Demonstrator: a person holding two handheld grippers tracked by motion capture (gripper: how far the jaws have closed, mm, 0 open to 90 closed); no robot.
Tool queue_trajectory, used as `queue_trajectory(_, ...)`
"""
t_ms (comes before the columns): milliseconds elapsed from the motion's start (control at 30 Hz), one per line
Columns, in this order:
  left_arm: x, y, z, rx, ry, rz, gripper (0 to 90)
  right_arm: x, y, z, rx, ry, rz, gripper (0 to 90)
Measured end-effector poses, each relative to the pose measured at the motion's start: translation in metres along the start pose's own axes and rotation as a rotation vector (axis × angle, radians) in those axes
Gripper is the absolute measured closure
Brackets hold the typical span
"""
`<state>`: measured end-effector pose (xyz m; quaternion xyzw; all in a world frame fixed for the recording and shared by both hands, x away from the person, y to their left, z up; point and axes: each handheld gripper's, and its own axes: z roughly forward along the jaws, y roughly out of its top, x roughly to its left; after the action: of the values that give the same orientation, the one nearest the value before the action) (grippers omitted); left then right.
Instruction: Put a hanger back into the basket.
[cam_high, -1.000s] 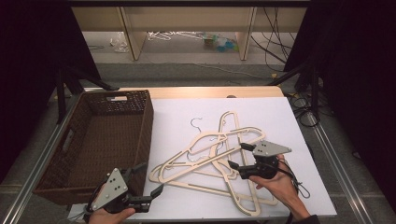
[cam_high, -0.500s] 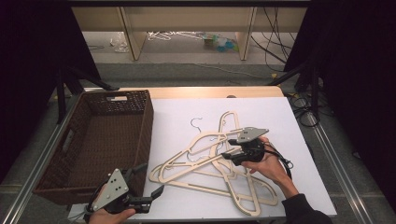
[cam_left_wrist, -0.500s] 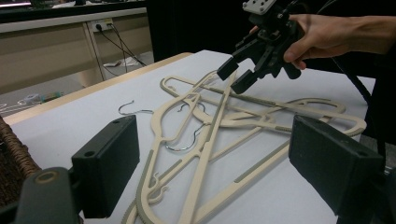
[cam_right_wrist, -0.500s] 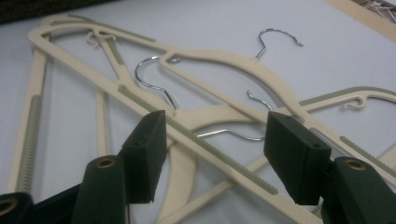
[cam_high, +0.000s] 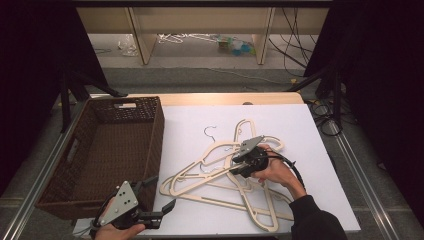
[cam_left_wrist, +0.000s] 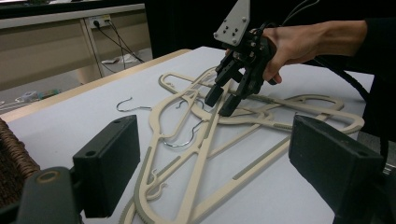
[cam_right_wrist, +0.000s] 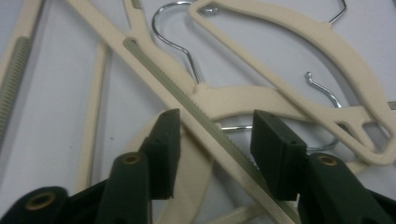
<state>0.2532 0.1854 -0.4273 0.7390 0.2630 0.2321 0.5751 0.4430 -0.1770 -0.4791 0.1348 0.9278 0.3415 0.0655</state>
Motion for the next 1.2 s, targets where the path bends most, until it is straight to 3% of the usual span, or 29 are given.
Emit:
queue_trajectory(300, 0.0, 0.0, 0.0, -0.003, 0.0, 0.009, 17.0, 0.002, -0.005, -0.009, 0.049, 0.067, -0.092, 69.4)
queue_trajectory(567, 0.0, 0.0, -0.001, 0.0, 0.002, 0.011, 17.3, 0.006, -0.005, -0.013, 0.079, 0.066, -0.165, 71.2)
queue_trajectory(600, 0.001, 0.001, -0.001, -0.001, 0.003, 0.011, 17.4, 0.007, -0.003, -0.015, 0.069, 0.095, -0.176, 76.2)
queue_trajectory(733, 0.0, 0.0, -0.001, 0.002, 0.004, 0.007, 17.4, 0.012, 0.003, -0.019, 0.116, 0.108, -0.21, 77.8)
queue_trajectory(933, 0.001, 0.0, -0.002, 0.002, 0.006, 0.009, 17.4, 0.024, 0.01, -0.032, 0.135, 0.117, -0.216, 78.3)
queue_trajectory(1100, 0.0, 0.0, -0.002, -0.001, 0.009, 0.0, 17.4, 0.048, 0.011, -0.047, 0.145, 0.131, -0.247, 78.5)
queue_trajectory(1200, 0.001, 0.001, -0.002, 0.005, 0.005, 0.025, 17.4, 0.059, 0.01, -0.049, 0.148, 0.15, -0.268, 78.5)
